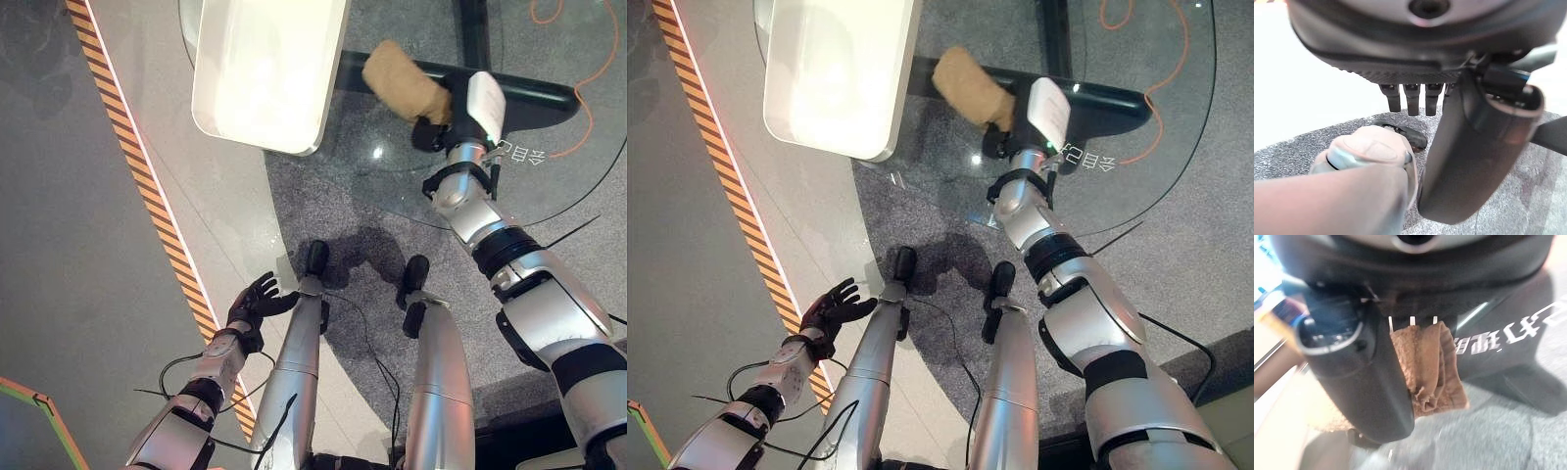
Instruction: Wipe the table with a cloth and put it in the basket.
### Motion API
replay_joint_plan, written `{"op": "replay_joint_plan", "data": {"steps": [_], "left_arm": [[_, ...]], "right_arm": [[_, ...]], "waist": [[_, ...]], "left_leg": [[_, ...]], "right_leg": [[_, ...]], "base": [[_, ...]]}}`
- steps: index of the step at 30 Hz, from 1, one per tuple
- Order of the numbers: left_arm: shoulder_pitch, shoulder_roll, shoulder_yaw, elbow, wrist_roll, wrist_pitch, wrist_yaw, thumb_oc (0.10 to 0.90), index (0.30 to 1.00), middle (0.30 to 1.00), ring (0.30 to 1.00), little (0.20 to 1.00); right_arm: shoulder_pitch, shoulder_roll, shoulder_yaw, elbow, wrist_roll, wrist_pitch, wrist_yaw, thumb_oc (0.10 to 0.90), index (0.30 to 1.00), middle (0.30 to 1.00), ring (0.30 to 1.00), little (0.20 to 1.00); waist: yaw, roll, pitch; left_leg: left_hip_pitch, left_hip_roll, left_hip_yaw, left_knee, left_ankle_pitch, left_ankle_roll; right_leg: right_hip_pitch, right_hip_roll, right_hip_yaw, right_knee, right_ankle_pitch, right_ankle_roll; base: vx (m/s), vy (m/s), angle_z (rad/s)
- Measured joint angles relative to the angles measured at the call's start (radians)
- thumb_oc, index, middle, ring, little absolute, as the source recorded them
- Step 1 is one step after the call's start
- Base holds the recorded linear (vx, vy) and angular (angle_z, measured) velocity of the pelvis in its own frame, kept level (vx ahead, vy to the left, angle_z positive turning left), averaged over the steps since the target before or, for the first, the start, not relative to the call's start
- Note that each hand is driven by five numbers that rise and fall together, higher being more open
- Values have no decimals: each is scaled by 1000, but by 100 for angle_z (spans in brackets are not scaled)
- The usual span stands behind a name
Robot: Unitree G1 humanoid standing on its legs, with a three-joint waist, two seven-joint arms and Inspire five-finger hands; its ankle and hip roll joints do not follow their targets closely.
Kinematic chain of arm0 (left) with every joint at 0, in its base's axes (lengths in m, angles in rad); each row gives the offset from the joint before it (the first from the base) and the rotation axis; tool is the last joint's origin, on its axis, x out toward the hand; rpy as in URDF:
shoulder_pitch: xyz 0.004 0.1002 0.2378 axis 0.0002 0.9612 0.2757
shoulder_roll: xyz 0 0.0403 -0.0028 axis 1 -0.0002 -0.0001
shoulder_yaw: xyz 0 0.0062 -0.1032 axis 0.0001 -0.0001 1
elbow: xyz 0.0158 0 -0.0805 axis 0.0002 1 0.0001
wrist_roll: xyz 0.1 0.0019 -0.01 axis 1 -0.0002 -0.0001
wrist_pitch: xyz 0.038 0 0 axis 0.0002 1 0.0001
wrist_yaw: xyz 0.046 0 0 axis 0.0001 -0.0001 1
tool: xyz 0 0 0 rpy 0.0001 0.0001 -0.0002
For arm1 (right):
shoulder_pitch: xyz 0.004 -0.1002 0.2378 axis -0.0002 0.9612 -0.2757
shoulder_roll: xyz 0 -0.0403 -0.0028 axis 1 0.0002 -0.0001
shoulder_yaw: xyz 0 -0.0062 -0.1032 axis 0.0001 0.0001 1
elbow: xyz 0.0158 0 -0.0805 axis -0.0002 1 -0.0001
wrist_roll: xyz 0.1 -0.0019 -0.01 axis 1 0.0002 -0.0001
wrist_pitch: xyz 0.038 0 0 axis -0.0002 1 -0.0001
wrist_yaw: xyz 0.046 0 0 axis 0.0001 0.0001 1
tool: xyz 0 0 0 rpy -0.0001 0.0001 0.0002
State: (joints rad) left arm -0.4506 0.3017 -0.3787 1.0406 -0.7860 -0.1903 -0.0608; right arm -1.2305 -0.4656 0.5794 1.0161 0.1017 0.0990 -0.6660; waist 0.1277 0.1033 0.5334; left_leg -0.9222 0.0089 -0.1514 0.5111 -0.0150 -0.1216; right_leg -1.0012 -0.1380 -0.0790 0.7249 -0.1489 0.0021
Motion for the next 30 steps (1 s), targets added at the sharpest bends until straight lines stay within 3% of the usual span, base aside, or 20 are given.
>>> {"op": "replay_joint_plan", "data": {"steps": [7,14,25,30], "left_arm": [[-1,3,0,-2,-27,0,-4,800,900,900,900,900],[-1,18,0,-2,-28,0,-21,800,900,900,900,900],[-3,63,2,-1,-43,2,-41,800,900,900,900,900],[-8,72,11,0,-44,5,-44,800,900,900,900,900]], "right_arm": [[-25,-69,-70,67,59,-26,-57,100,300,300,300,200],[-20,-83,-80,77,98,-36,-82,100,300,300,300,200],[-14,-127,-181,143,186,-47,-135,100,300,300,300,200],[-12,-151,-208,204,235,-46,-145,100,300,300,300,200]], "waist": [[-10,-1,1],[-20,-5,4],[-24,-22,10],[-29,-28,10]], "left_leg": [[-17,-3,0,15,-1,2],[-20,-4,0,17,-3,6],[-34,-4,1,28,-8,12],[-45,-10,2,54,-27,36]], "right_leg": [[-5,-1,0,-12,10,11],[-5,-2,0,-15,11,12],[-6,1,-1,-30,24,21],[-2,-1,2,-32,17,34]], "base": [[0,0,0],[0,0,0],[-6,-4,0],[0,-4,0]]}}
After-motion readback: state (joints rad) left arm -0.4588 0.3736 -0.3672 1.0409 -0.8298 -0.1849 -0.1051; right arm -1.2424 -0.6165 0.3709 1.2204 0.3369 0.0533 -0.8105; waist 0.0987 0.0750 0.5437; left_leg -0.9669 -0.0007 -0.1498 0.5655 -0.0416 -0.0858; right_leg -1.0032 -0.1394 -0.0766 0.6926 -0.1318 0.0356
